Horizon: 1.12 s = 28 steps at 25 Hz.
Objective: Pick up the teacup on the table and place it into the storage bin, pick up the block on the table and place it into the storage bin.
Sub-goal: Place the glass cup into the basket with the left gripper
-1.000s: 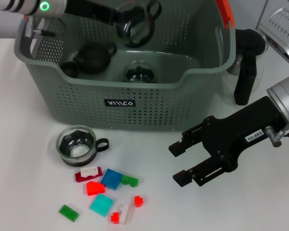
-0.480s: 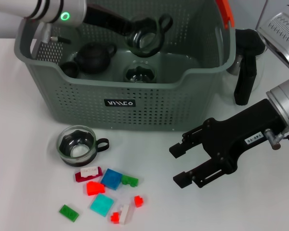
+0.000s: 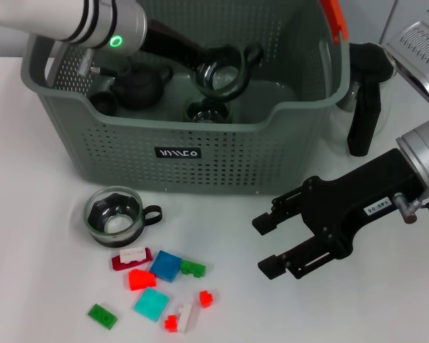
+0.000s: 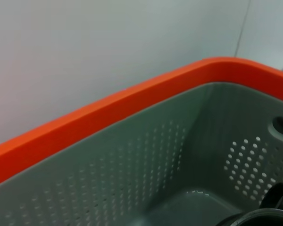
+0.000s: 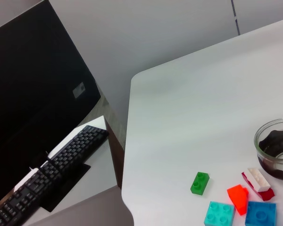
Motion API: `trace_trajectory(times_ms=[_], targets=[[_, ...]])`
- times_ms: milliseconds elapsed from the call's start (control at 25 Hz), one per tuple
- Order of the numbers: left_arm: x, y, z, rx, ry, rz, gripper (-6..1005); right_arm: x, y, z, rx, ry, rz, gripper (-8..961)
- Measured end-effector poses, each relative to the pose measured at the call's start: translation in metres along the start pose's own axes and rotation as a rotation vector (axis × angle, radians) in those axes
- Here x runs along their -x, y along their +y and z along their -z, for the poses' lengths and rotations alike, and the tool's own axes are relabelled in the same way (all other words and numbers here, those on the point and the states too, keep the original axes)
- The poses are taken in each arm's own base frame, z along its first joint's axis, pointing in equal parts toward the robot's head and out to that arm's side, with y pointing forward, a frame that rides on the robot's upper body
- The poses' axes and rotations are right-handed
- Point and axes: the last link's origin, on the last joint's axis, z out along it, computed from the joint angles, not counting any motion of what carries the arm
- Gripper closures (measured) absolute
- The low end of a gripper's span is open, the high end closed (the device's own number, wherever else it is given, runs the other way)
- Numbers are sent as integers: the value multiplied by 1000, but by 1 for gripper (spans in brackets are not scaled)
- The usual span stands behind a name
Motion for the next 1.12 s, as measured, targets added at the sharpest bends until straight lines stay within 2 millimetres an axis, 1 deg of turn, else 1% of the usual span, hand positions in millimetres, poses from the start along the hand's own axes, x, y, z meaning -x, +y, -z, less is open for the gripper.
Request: trace_trajectory(times_ms=[600,840,920,1040,1120], targets=[[1,4,-1,3,-38,-43,935,0,-1,1,-7,-1,1,188],[1,5,-2,2,-39,-47,770,0,-1,1,-9,-2,1,189],[1,5,-1,3,-40,-50,677,0,-1,1,-10,-3,0,189],[-3,4,5,11,-43,-56,537,0,-1,1,-10,-4,0,189],[-8,0,12,3,-46,-37,495,0,-2,1,-12,-6,0,189]])
